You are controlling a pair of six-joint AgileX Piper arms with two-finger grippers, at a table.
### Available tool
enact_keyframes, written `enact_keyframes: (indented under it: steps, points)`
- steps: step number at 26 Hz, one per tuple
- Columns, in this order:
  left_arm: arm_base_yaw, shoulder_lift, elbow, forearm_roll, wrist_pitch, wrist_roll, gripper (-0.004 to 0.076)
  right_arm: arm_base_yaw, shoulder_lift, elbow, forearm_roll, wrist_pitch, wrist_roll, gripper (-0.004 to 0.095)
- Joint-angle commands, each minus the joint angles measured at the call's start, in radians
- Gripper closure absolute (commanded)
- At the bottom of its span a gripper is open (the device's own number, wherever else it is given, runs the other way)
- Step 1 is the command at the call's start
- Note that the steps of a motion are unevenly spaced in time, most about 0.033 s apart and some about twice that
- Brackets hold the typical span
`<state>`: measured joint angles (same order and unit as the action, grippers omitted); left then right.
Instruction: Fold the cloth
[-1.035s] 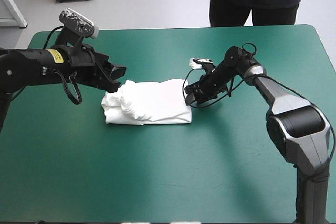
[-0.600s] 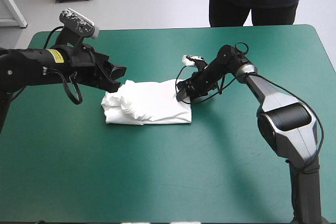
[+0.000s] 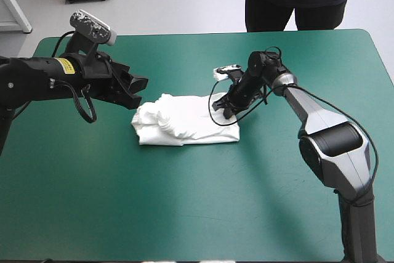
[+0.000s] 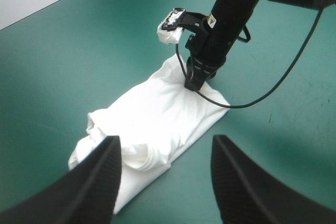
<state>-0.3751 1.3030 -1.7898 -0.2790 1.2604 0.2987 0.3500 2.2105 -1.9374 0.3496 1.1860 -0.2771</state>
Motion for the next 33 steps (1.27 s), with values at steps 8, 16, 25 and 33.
enact_keyframes:
  steps: [8, 16, 25, 33]
  points:
    - [0.0, -0.046, -0.023, -0.063, 0.024, 0.004, 0.0349, -0.354, -0.306, 0.209, -0.332, 0.059, 0.043, 0.0911]
    - [0.0, -0.056, -0.023, -0.071, 0.024, 0.006, 0.0349, -0.624, -0.459, 0.38, -0.35, -0.005, 0.013, 0.0911]
    - [0.0, -0.063, -0.023, -0.068, 0.024, 0.006, 0.0353, -0.778, -0.485, 0.422, -0.316, -0.053, -0.003, 0.0911]
    - [0.0, -0.063, -0.023, -0.068, 0.024, 0.015, 0.0353, -0.778, -0.463, 0.428, -0.287, -0.047, 0.013, 0.0908]
